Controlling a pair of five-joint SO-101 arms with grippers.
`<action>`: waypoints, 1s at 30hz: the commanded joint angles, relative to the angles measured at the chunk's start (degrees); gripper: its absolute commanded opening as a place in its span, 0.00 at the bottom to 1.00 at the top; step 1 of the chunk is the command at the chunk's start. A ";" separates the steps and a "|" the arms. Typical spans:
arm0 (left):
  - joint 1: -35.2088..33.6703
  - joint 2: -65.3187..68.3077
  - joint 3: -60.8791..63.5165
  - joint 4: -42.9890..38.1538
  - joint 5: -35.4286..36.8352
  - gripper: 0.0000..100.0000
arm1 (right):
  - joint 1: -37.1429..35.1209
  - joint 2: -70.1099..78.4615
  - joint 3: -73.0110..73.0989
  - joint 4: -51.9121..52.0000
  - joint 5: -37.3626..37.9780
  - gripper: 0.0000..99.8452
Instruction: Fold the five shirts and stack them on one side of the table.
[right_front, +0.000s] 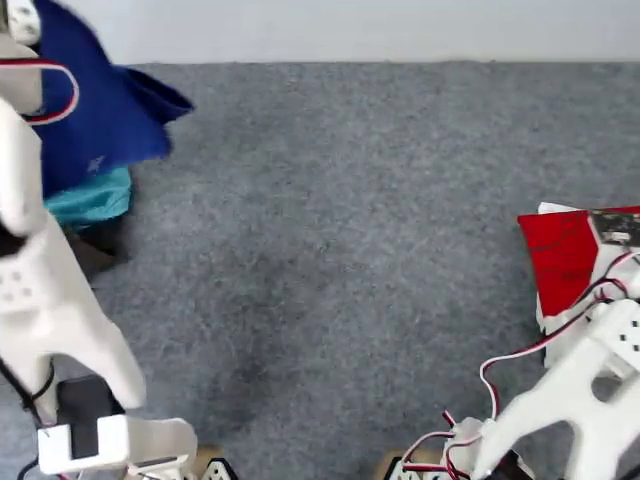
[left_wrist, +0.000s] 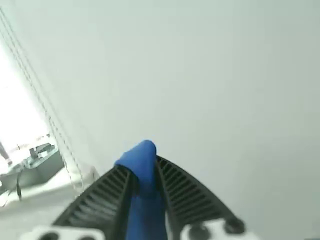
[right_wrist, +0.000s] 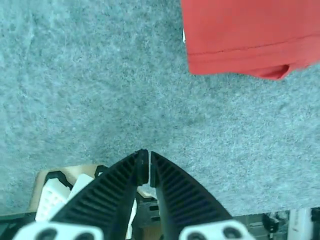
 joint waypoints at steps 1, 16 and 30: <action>6.77 -2.46 -6.90 -2.02 0.26 0.01 | -0.57 -1.80 -0.26 2.33 -2.37 0.01; 37.80 -2.11 1.54 11.96 -5.98 0.01 | -0.31 -1.89 -0.26 2.42 -2.29 0.01; 14.15 -8.53 19.82 38.24 -10.64 0.01 | -0.57 -1.80 -0.26 2.33 -2.29 0.01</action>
